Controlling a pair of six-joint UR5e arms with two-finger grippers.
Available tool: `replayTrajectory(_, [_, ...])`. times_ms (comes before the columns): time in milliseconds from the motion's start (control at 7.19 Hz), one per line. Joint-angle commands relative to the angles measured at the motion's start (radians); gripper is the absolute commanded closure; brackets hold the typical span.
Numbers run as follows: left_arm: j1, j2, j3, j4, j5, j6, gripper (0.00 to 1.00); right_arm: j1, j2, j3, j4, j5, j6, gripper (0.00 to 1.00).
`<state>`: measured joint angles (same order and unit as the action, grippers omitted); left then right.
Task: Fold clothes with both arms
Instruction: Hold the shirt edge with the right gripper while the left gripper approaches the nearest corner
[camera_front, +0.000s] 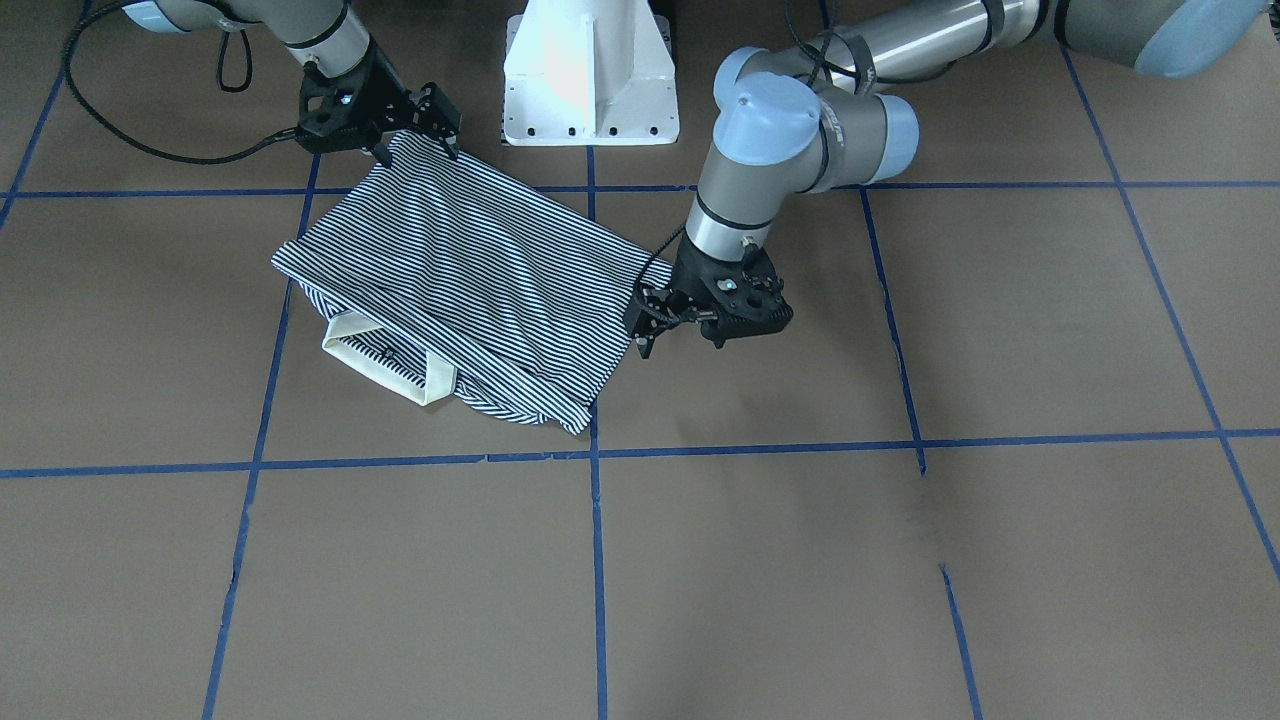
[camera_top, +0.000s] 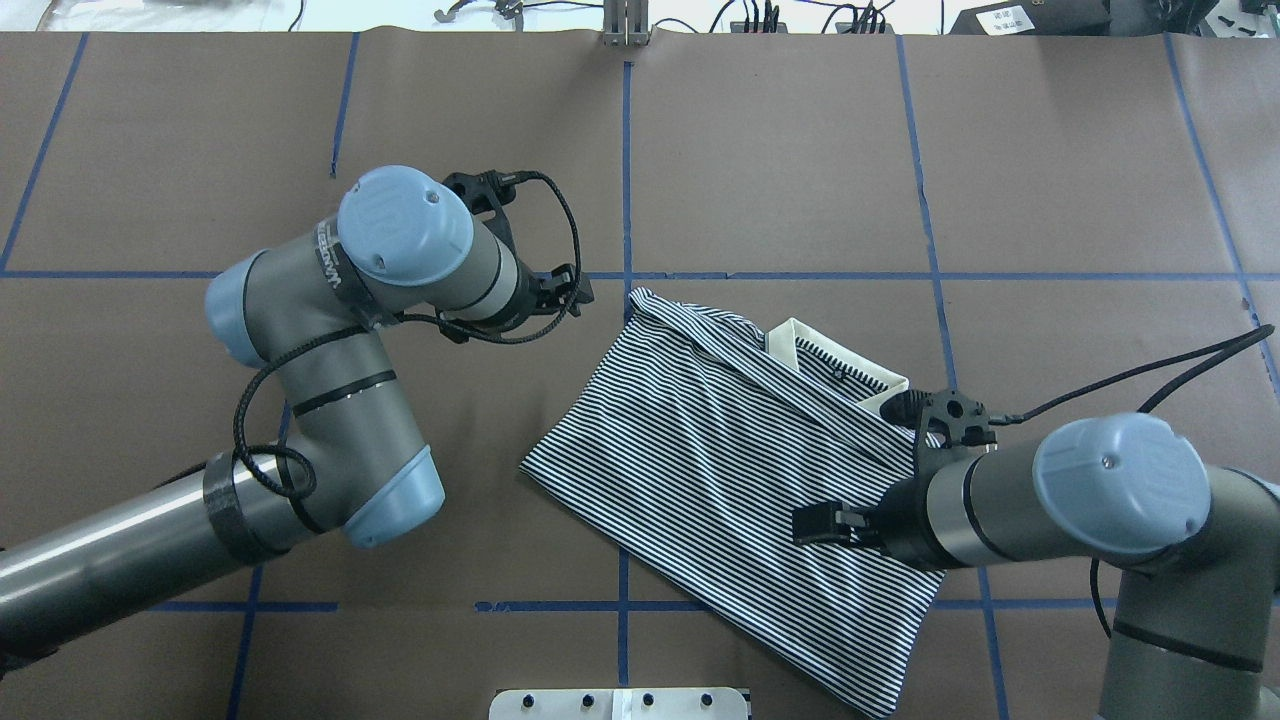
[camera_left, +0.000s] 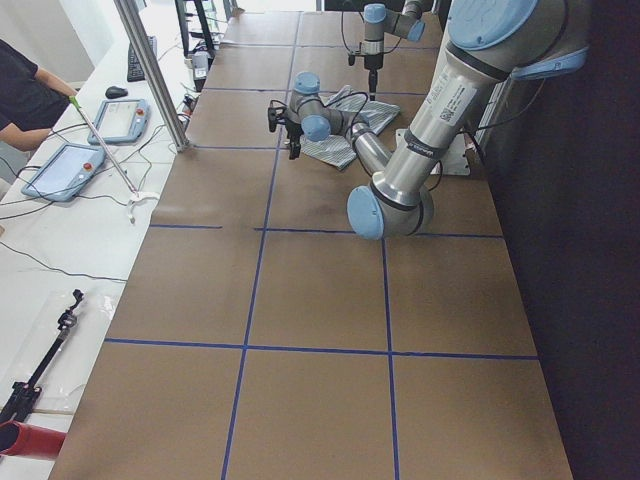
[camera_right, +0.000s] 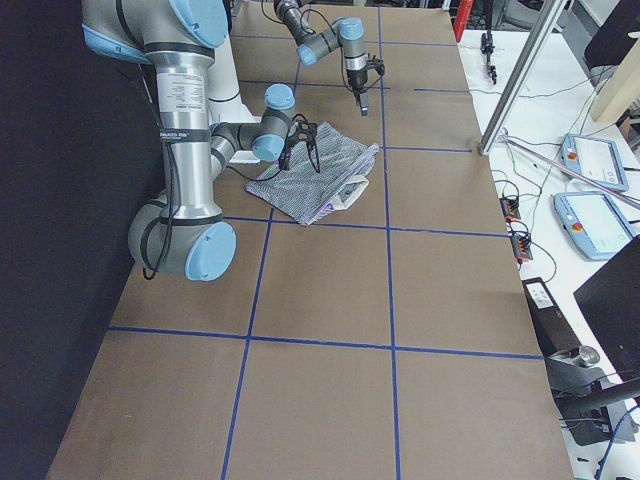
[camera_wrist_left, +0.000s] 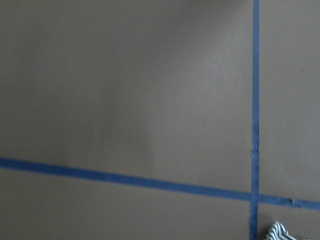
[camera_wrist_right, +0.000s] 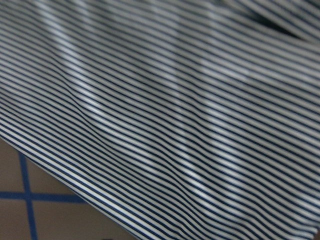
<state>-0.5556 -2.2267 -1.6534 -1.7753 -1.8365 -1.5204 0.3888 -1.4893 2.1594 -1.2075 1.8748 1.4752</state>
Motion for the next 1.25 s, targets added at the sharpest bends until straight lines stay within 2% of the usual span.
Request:
replayTrajectory(0, [0.112,0.038,-0.112,0.129,0.029,-0.194,0.02,0.079,0.044,-0.007,0.003,0.001,-0.024,0.00])
replayTrajectory(139, [0.158,0.042,-0.100,0.131,0.087,-0.205,0.04,0.081,0.067,-0.006,0.002,0.004,-0.023,0.00])
replayTrajectory(417, [0.161,-0.007,0.047,0.120,0.156,-0.254,0.05,0.084,0.078,0.000,-0.001,0.007,-0.021,0.00])
replayTrajectory(696, [0.161,-0.007,0.037,0.123,0.155,-0.253,0.13,0.087,0.080,0.004,-0.001,0.015,-0.015,0.00])
replayTrajectory(1113, [0.160,0.031,-0.026,0.146,0.152,-0.247,0.14,0.093,0.078,0.005,-0.001,0.024,-0.015,0.00])
